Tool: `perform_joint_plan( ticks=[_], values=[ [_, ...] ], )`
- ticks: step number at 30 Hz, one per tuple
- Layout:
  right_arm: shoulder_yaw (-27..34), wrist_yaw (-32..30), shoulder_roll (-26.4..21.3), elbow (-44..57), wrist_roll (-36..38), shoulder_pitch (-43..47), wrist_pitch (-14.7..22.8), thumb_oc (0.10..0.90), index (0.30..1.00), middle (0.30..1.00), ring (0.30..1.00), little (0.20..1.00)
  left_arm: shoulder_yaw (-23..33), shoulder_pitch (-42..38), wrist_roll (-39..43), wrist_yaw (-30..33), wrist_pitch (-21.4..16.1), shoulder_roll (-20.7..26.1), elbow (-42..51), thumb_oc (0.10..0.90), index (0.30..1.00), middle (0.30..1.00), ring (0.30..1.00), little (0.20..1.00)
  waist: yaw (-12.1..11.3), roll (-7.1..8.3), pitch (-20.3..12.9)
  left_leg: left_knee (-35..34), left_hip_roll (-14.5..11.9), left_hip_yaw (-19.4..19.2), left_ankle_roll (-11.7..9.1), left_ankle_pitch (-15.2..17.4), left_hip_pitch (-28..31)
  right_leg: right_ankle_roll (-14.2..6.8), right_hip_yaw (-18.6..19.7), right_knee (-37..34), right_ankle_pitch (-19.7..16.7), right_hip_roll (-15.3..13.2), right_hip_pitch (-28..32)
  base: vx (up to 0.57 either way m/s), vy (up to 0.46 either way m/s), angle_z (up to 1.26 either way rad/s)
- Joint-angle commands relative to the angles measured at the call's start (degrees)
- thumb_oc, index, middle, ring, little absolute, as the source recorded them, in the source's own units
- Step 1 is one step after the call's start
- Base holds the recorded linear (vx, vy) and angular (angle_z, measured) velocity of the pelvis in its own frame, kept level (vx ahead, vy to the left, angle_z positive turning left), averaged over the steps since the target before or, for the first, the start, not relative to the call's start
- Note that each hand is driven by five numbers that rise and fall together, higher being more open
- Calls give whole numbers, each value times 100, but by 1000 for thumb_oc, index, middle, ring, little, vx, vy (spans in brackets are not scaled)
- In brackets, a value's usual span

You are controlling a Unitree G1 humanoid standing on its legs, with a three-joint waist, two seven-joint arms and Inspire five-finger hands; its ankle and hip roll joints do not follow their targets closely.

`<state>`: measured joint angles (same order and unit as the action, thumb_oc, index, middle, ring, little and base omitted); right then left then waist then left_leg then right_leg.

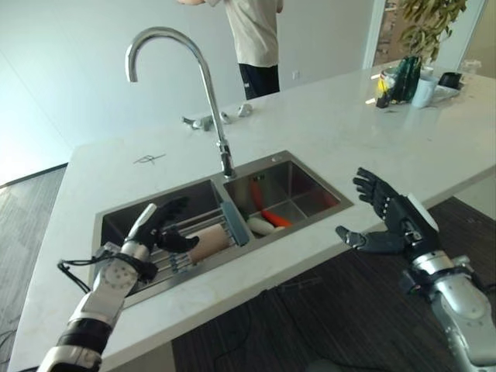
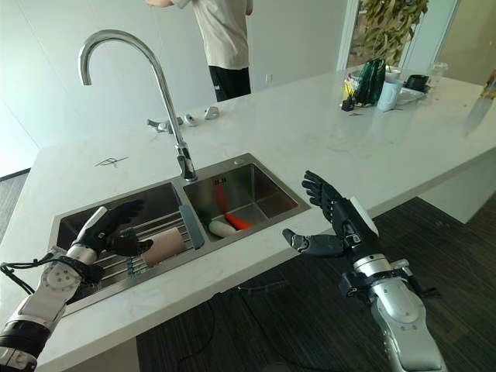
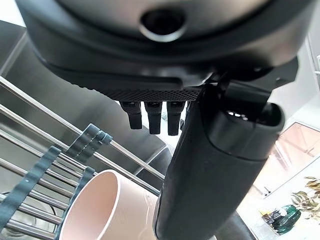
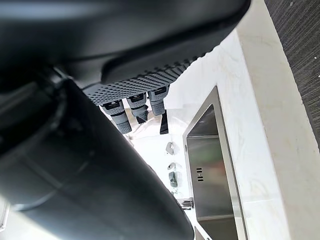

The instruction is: Place the dishes in the dishwasher.

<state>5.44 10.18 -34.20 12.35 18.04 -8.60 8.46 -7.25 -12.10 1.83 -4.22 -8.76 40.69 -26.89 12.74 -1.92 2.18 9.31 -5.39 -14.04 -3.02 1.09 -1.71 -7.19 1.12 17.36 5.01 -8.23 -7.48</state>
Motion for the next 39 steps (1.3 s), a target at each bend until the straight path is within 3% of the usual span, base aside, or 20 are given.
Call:
perform_joint_plan(
  ticks=[1, 14, 28, 39],
  values=[
    [402, -38, -256, 255, -17, 745, 725, 800, 900, 900, 900, 900, 148, -820, -35, 253, -285, 123, 111, 800, 900, 900, 900, 900, 33, -85, -16, 788, 105, -28, 230, 1498, 114, -269, -413, -17, 475, 86, 201, 1, 2, -5],
    [473, 5, -409, 219, -13, 755, 731, 800, 900, 900, 900, 900, 9, -779, -120, -206, -77, 119, -306, 800, 900, 900, 900, 900, 63, -46, 5, 788, 55, -140, 221, 1495, 177, -265, -432, -17, 475, 103, 207, -2, 1, -7],
    [479, 62, -542, 239, 18, 822, 663, 800, 900, 900, 900, 900, -91, -873, -8, -760, 406, 258, -637, 800, 900, 900, 900, 900, 107, -100, 27, 788, 48, -202, 210, 1473, 203, -276, -417, -17, 453, 121, 202, 1, 2, -3],
    [431, 112, -599, 250, 45, 908, 629, 800, 900, 900, 900, 900, -149, -1024, -123, -978, 543, 367, -804, 800, 900, 900, 900, 900, 123, -146, 32, 788, 70, -202, 211, 1475, 214, -285, -387, -17, 449, 125, 212, -1, 1, 0]
  ],
)
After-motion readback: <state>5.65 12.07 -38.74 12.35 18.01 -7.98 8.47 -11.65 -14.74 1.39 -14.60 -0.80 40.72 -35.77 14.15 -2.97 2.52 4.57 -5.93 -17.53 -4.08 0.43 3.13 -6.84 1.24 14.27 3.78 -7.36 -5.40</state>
